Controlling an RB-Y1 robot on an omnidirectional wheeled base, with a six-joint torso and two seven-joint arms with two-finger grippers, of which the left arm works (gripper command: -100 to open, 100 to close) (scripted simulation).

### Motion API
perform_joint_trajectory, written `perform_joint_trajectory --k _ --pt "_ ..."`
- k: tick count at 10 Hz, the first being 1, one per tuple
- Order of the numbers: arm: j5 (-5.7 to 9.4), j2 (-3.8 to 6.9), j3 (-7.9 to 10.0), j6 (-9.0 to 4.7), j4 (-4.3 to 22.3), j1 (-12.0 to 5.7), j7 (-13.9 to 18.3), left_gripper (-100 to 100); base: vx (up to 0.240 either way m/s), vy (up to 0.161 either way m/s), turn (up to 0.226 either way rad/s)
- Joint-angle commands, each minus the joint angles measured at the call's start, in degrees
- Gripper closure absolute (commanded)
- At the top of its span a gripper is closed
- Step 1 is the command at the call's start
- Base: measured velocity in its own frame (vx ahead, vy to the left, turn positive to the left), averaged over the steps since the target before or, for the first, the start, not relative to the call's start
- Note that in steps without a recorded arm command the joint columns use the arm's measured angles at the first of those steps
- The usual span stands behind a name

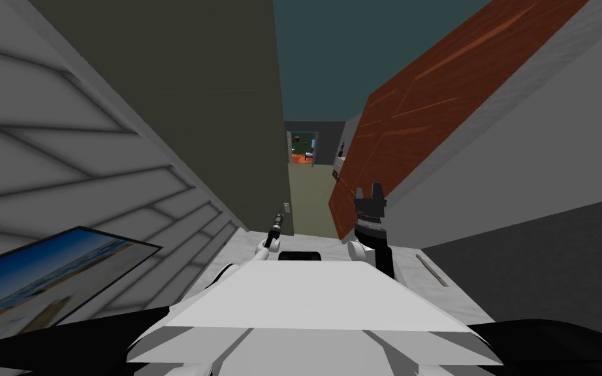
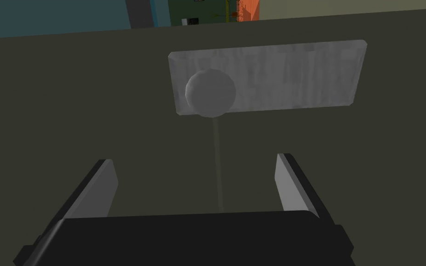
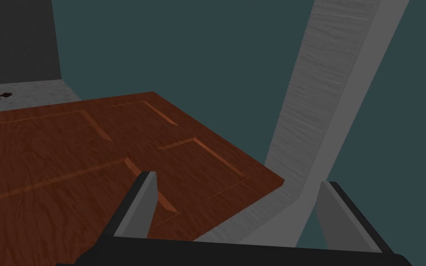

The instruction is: Push the door open

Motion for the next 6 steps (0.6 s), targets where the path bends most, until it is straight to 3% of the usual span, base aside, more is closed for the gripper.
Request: perform_joint_trajectory --k 1,5,6 --pt "0.04 0.02 0.08 -0.06 -0.48 0.51 -0.07 -100 0.184 -0.009 -0.025" --pt "0.23 -1.41 0.41 -0.67 -0.13 0.86 -0.19 -100 0.193 -0.030 -0.024" --pt "0.23 -1.09 0.41 -0.75 0.19 0.65 -0.18 -100 0.072 -0.015 0.015"
